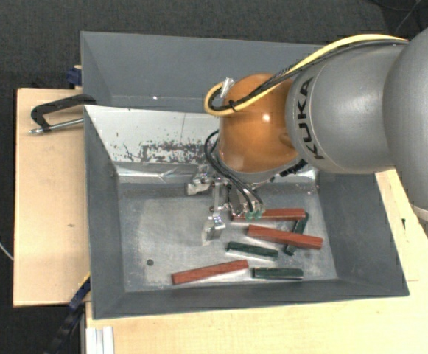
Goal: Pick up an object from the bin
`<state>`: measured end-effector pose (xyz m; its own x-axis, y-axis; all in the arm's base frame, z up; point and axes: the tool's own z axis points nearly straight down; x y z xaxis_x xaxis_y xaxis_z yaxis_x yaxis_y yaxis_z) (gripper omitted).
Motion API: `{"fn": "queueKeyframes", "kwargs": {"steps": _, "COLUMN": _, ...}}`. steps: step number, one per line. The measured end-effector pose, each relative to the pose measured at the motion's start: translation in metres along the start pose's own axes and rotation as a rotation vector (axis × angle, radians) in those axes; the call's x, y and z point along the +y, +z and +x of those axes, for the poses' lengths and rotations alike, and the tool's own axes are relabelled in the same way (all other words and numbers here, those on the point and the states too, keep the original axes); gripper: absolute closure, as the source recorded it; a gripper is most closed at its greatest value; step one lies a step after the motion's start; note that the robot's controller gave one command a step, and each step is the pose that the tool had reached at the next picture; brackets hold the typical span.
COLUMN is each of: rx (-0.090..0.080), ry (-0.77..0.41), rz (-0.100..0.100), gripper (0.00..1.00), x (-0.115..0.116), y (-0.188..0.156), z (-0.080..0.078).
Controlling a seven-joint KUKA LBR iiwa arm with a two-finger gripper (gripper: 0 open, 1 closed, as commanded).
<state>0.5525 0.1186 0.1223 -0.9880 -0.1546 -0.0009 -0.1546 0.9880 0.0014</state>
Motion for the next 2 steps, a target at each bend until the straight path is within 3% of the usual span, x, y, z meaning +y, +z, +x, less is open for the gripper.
{"fn": "queueKeyframes", "kwargs": {"steps": 1, "rx": 0.005, "ry": -0.142, "rz": 0.001, "gripper": 0.00, "x": 0.009, "y": -0.026, "z": 0.057}}
{"fn": "queueKeyframes", "kwargs": {"steps": 2, "rx": 0.001, "ry": -0.320, "rz": 0.000, "gripper": 0.00, "x": -0.048, "y": -0.018, "z": 0.057}}
